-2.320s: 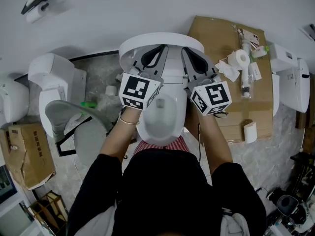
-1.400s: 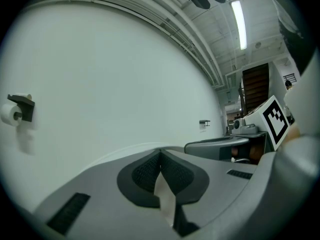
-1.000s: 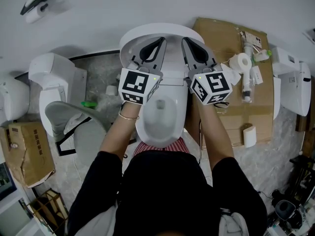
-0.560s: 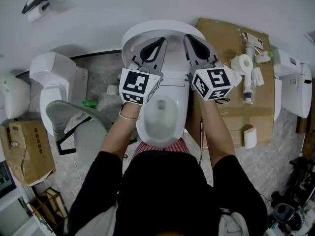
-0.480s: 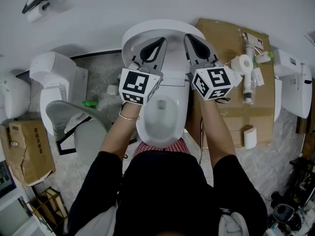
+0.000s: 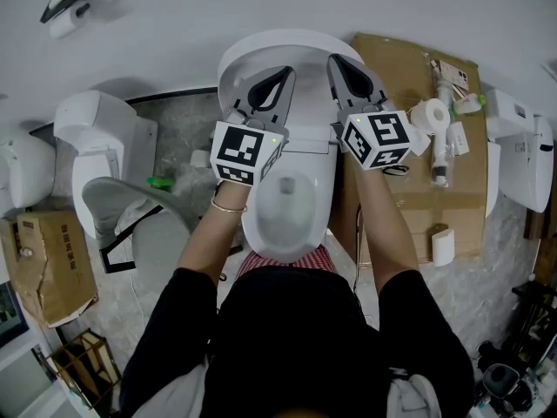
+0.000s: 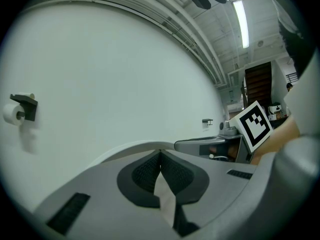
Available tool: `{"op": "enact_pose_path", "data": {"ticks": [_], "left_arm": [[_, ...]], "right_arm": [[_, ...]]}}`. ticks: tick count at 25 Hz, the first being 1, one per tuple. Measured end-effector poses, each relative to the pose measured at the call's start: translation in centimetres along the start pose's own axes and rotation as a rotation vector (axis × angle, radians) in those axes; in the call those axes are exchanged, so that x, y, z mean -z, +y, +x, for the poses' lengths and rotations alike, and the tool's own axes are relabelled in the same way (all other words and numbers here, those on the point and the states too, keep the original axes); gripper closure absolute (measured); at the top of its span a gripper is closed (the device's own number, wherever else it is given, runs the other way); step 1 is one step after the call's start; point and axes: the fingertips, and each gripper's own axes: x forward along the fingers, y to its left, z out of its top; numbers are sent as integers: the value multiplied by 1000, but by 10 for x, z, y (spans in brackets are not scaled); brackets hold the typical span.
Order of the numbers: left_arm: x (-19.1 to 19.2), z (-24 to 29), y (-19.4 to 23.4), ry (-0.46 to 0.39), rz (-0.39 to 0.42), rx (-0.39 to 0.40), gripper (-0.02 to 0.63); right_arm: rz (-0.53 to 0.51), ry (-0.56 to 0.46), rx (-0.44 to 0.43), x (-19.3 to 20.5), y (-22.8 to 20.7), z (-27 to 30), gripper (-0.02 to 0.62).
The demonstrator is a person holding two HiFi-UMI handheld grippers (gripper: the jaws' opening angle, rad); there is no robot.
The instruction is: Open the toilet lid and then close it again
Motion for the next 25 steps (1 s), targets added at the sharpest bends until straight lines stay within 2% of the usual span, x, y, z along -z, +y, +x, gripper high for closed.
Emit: {"op": "enact_pose_path", "data": {"ticks": [25], "left_arm": [[3,-10,11,13,0,-41,603]], "right_arm": [[-3,19,35,7,-21,17,577]]}}
